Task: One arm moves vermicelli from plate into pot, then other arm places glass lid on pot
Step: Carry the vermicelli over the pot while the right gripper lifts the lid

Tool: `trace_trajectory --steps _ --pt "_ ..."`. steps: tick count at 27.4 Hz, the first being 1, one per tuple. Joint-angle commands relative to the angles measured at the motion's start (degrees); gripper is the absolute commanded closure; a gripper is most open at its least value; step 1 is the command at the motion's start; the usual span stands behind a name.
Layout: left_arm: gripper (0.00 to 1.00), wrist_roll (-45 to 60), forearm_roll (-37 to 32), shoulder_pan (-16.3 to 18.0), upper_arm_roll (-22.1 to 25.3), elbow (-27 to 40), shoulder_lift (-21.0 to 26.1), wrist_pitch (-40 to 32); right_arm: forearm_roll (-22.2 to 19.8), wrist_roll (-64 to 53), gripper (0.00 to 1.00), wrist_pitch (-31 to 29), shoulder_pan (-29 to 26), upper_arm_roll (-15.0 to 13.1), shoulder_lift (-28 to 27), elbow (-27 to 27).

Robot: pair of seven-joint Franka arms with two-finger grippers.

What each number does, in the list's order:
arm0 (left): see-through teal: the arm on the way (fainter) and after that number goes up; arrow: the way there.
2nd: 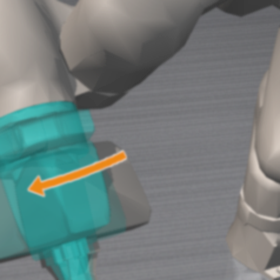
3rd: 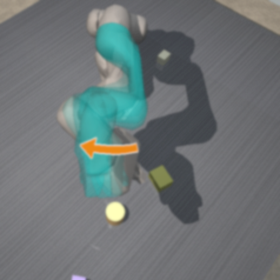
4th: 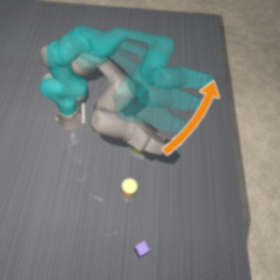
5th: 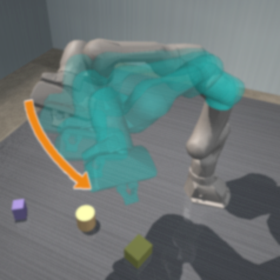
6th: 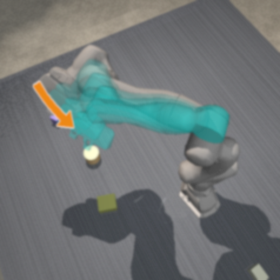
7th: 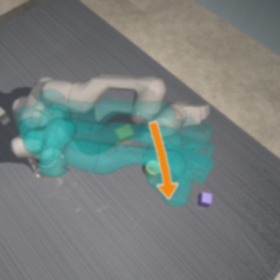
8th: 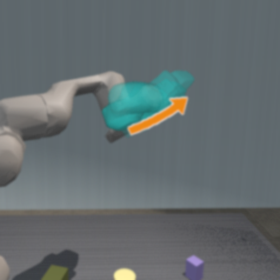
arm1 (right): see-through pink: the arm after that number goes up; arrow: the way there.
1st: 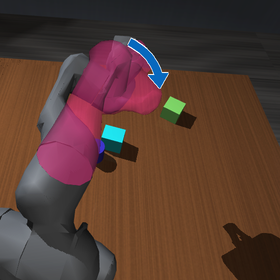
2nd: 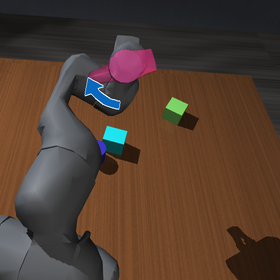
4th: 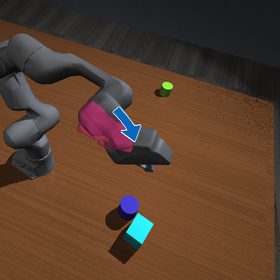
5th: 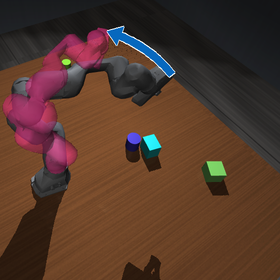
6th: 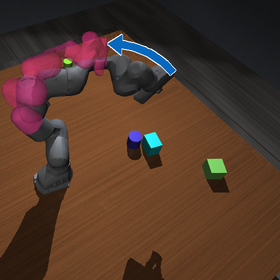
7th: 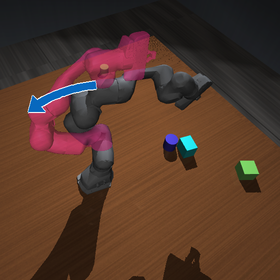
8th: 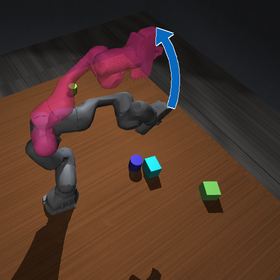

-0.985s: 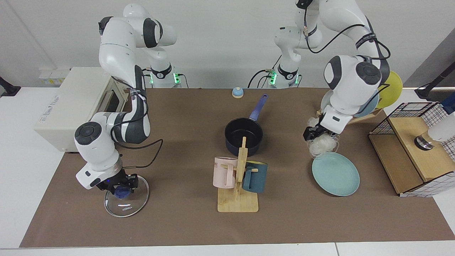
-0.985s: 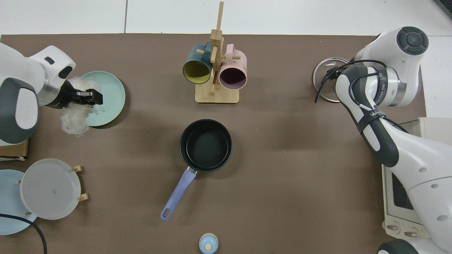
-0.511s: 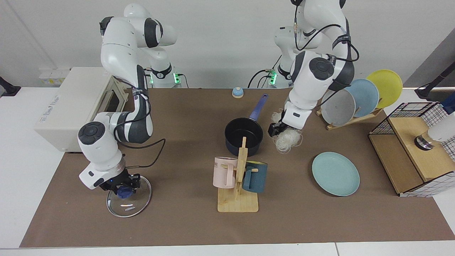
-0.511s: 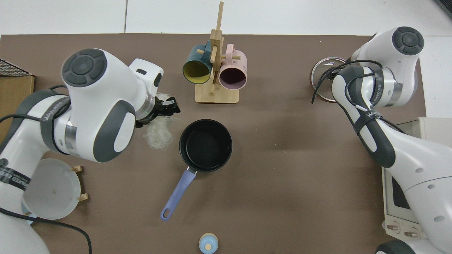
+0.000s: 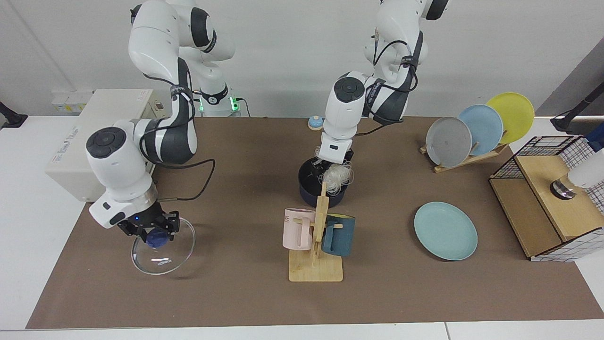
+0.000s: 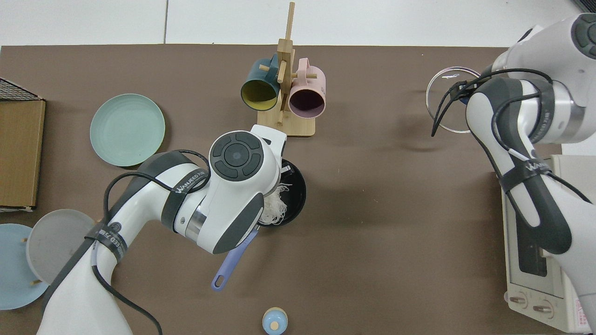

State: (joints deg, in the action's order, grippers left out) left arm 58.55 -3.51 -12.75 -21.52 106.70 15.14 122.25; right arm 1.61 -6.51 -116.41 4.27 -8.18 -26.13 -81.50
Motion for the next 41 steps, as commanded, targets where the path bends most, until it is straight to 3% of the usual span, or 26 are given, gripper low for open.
trace_trajectory --steps 1,6,10,14,21,22,24,25,41 --pt "1.00 1.39 -1.68 -0.43 0.34 3.87 -1.16 4.57 1.64 -1.49 1.00 3.02 0.39 -1.13 12.14 -10.42" --pt "1.00 1.30 -1.85 -0.43 0.34 6.06 -0.81 8.09 1.73 -0.69 1.00 7.60 0.39 -1.57 19.61 -14.56" --pt "1.00 0.60 -5.80 -0.43 0.34 8.52 -0.72 13.62 1.73 -0.69 1.00 12.78 0.39 -1.75 23.13 -14.74" --pt "1.00 -2.73 -9.67 -0.35 0.34 9.41 -0.11 14.78 1.55 -0.69 1.00 16.91 0.39 -1.75 25.95 -14.83" --pt "1.00 -10.38 -10.03 -0.43 0.25 9.15 0.24 15.22 0.59 -0.87 1.00 18.50 -0.40 -1.84 29.64 -17.64" --pt "0.92 -10.30 -9.76 -0.43 0.25 8.80 0.68 15.22 0.50 -0.87 1.00 18.42 -0.31 -1.75 29.99 -18.34" --pt "0.12 -10.39 -9.32 -0.35 0.17 8.53 0.95 15.22 0.50 -0.70 1.00 17.89 -0.23 -1.75 31.22 -20.18" --pt "0.00 -10.39 -9.32 -0.35 0.17 8.62 0.95 15.22 0.41 -0.69 1.00 17.37 -0.05 -1.75 31.66 -21.06" --pt "0.00 -10.04 -9.06 -0.17 -0.19 6.69 -1.51 11.71 -1.08 1.94 1.00 17.01 0.39 -1.23 31.40 -21.07"
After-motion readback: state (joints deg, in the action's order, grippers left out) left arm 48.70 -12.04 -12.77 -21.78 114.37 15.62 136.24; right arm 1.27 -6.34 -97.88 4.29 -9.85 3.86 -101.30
